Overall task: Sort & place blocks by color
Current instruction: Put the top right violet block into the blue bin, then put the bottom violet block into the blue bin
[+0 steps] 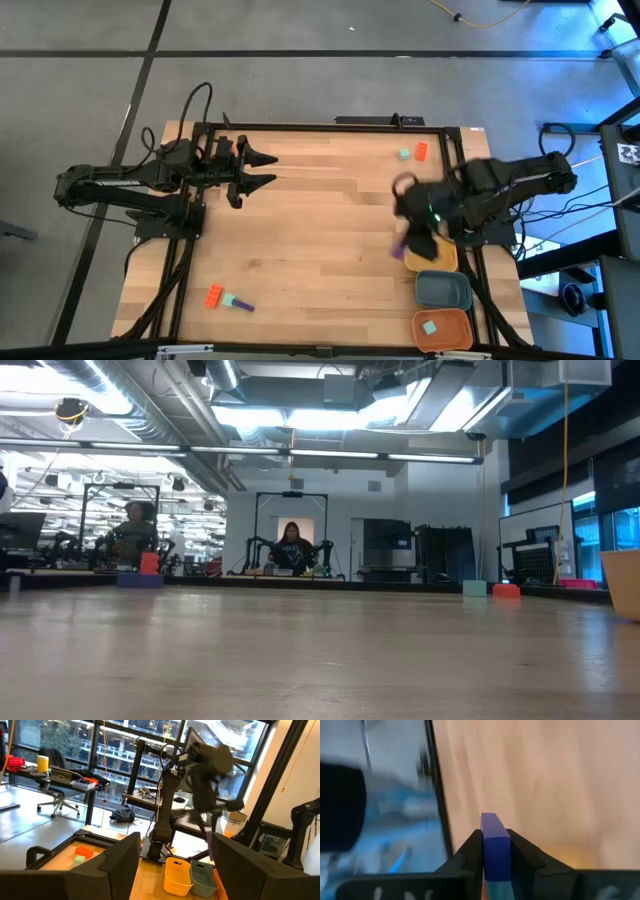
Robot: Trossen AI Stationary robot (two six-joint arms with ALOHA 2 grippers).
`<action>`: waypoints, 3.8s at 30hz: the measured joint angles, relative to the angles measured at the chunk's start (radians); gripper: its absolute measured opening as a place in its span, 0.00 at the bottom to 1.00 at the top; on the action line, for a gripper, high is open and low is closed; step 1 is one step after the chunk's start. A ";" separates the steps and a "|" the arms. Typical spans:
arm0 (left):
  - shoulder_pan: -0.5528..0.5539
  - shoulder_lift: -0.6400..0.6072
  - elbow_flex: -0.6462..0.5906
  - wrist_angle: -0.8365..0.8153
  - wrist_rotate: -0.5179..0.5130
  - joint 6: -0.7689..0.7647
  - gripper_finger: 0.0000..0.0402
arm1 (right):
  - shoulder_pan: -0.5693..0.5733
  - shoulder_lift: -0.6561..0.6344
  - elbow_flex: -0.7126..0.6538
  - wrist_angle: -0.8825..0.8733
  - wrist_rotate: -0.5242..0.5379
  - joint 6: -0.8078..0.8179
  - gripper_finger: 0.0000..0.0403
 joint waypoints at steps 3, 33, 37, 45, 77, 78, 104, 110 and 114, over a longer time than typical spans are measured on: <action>0.000 0.000 0.000 0.000 0.000 0.000 0.59 | 0.116 0.000 -0.055 -0.108 -0.056 0.154 0.15; 0.000 0.000 0.000 0.001 -0.001 0.001 0.59 | 0.392 0.377 -0.398 -0.047 -0.289 0.142 0.15; 0.000 0.000 0.000 0.001 -0.001 0.001 0.59 | 0.392 0.416 -0.398 -0.034 -0.260 0.136 0.15; 0.000 0.000 0.000 0.001 0.002 0.001 0.59 | 0.392 0.466 -0.407 0.022 -0.267 0.121 0.15; 0.000 0.000 0.000 0.001 0.007 0.001 0.59 | 0.392 0.471 -0.437 0.052 -0.300 0.121 0.22; 0.000 0.000 0.000 0.001 0.007 0.001 0.59 | 0.392 0.471 -0.437 0.052 -0.303 0.121 0.22; 0.000 0.000 0.000 0.001 0.007 0.001 0.59 | 0.392 0.454 -0.398 -0.001 -0.303 -0.072 0.61; 0.000 0.000 0.000 0.001 0.007 0.001 0.59 | 0.374 0.231 -0.398 -0.039 -0.193 -0.087 0.61; 0.000 0.000 0.000 0.002 0.006 0.000 0.59 | 0.315 0.035 -0.398 0.078 -0.164 -0.011 0.61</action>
